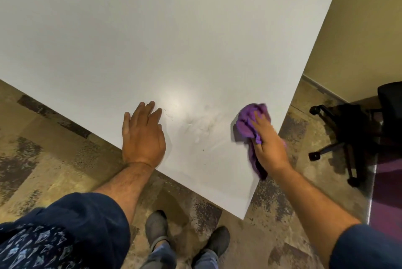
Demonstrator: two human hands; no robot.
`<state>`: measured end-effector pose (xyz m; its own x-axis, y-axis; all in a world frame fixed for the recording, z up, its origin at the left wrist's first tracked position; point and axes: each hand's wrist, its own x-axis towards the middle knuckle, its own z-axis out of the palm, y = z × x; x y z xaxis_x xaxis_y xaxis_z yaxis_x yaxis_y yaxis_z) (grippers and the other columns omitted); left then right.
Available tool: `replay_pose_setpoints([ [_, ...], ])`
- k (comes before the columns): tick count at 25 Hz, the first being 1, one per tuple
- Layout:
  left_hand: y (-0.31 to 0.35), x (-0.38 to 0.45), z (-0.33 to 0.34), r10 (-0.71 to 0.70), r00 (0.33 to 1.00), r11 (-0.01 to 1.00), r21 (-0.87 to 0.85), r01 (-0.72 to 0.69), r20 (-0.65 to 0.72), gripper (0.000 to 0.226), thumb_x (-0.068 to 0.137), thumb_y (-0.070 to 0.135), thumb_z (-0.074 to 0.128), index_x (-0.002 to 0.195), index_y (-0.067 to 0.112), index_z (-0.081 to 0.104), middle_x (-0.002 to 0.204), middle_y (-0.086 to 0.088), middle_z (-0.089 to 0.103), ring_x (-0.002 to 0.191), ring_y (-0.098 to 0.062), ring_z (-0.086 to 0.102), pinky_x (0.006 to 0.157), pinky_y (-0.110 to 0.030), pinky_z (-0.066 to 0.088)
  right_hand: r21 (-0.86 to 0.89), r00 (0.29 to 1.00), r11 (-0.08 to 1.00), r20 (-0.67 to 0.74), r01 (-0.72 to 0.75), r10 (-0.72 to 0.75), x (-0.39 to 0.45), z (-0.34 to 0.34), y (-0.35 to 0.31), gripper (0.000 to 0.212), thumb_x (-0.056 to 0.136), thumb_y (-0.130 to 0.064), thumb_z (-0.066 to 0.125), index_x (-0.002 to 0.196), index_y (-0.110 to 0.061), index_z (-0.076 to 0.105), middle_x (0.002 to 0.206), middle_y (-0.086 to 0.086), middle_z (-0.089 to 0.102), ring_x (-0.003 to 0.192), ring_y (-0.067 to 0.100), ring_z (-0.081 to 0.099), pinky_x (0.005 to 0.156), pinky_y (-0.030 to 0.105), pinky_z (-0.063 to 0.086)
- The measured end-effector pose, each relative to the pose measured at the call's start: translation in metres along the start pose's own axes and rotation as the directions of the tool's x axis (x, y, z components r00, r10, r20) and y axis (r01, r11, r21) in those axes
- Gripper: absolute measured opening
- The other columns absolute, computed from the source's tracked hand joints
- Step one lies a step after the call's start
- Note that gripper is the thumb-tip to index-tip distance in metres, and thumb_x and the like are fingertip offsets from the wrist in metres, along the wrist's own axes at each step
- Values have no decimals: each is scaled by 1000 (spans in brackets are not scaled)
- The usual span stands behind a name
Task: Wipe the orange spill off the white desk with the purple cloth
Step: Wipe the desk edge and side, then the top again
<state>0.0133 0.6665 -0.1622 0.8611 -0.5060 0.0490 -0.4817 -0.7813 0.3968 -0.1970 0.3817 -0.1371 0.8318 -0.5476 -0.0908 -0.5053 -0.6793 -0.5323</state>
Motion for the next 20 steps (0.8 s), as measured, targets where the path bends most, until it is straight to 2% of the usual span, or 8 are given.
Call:
replay_pose_setpoints([
  [3, -4, 1, 2, 17, 1000, 1000, 6, -17, -6, 45, 103, 14, 52, 148, 14, 58, 163, -7, 47, 156, -29, 37, 130, -54, 18, 113, 980, 992, 184, 58, -78, -65, 14, -29, 46, 109, -28, 53, 155, -26, 51, 167, -6, 40, 159, 13, 32, 131, 48, 28],
  [7, -4, -1, -1, 29, 999, 1000, -12, -29, 32, 47, 101, 16, 58, 148, 15, 59, 163, -6, 47, 156, -29, 36, 130, -54, 16, 154, 745, 894, 503, 421, -438, -109, 7, -51, 47, 111, -29, 57, 157, -29, 50, 170, -8, 39, 159, 9, 32, 130, 42, 30],
  [9, -7, 2, -5, 67, 992, 997, -49, -62, 103, 48, 100, 20, 59, 148, 18, 59, 164, -4, 46, 158, -27, 32, 131, -54, 10, 118, 772, 874, 426, 471, -473, -83, -8, -50, 47, 109, -26, 59, 155, -24, 53, 168, -4, 43, 157, 12, 36, 129, 38, 33],
  [13, -9, -7, -15, 48, 978, 946, -323, 20, 201, 54, 99, 21, 45, 152, 15, 52, 166, -2, 42, 161, -22, 22, 133, -45, -2, 16, 907, 944, 274, 329, -321, 7, -17, -60, 51, 105, -11, 61, 155, -16, 53, 168, 5, 41, 158, 25, 36, 128, 41, 34],
  [15, 9, -38, -15, -77, 980, 914, -379, 142, 183, 53, 100, 3, 50, 152, 12, 52, 164, -4, 44, 161, -23, 25, 134, -44, 2, 5, 920, 959, 281, 284, -274, 40, 3, -79, 50, 107, -6, 55, 156, -16, 51, 169, 7, 38, 160, 29, 30, 129, 47, 27],
  [17, 43, -81, -6, -275, 953, 819, -487, 302, 127, 61, 94, -16, 51, 150, 8, 53, 158, -1, 50, 158, -24, 33, 134, -45, 11, -45, 891, 930, 308, 365, -335, 54, 25, -92, 51, 105, -7, 51, 156, -14, 50, 170, 11, 37, 161, 35, 26, 130, 49, 19],
  [18, 62, -107, -2, -383, 918, 743, -557, 372, 102, 65, 91, -22, 49, 149, 5, 52, 154, 1, 52, 155, -24, 37, 133, -45, 17, -22, 848, 899, 342, 437, -404, 53, 33, -95, 52, 104, -9, 51, 156, -13, 50, 170, 13, 37, 161, 38, 25, 131, 49, 17],
  [20, 103, -159, 11, -553, 832, 636, -625, 453, 40, 66, 87, -27, 47, 146, 1, 54, 152, 0, 52, 151, -22, 42, 130, -41, 26, 77, 679, 796, 476, 600, -558, 23, 36, -92, 56, 103, -14, 54, 158, -16, 47, 171, 12, 34, 162, 37, 22, 133, 49, 14],
])
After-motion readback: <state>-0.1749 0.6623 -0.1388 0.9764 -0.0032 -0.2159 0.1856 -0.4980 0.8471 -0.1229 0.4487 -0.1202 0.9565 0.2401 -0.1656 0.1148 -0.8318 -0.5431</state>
